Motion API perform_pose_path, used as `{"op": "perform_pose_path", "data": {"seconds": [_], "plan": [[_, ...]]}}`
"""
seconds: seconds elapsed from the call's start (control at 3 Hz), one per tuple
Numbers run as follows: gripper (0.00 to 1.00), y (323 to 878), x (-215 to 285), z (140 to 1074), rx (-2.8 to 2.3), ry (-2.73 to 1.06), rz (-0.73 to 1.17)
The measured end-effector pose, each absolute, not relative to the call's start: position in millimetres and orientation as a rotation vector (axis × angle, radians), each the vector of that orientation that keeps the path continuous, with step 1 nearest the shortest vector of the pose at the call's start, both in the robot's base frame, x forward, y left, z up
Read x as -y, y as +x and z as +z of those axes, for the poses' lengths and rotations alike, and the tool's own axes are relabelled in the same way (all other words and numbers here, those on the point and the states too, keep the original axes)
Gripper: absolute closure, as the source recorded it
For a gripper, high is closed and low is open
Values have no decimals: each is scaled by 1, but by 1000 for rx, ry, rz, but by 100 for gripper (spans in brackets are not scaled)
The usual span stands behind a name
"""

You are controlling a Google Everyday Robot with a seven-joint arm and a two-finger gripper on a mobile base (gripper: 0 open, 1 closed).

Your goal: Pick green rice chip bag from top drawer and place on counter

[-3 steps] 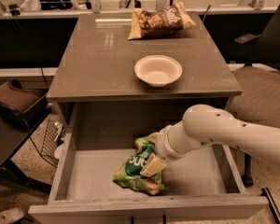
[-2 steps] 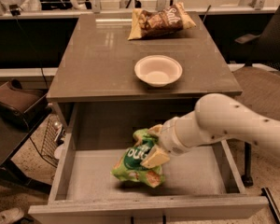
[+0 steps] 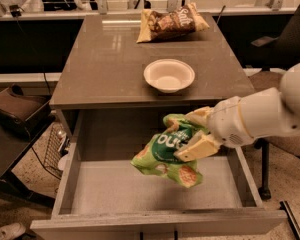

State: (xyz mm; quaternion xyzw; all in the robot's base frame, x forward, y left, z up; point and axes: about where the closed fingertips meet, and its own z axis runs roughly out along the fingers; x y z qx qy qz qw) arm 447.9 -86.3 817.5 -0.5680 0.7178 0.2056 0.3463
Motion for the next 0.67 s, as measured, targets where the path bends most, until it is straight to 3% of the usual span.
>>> {"op": "perform_pose_path", "data": {"seconds": [0.33,0.67], "plan": [[100,448,102,913,-1834,-1459,453],[100,448,101,913,-1835,-1460,454]]}}
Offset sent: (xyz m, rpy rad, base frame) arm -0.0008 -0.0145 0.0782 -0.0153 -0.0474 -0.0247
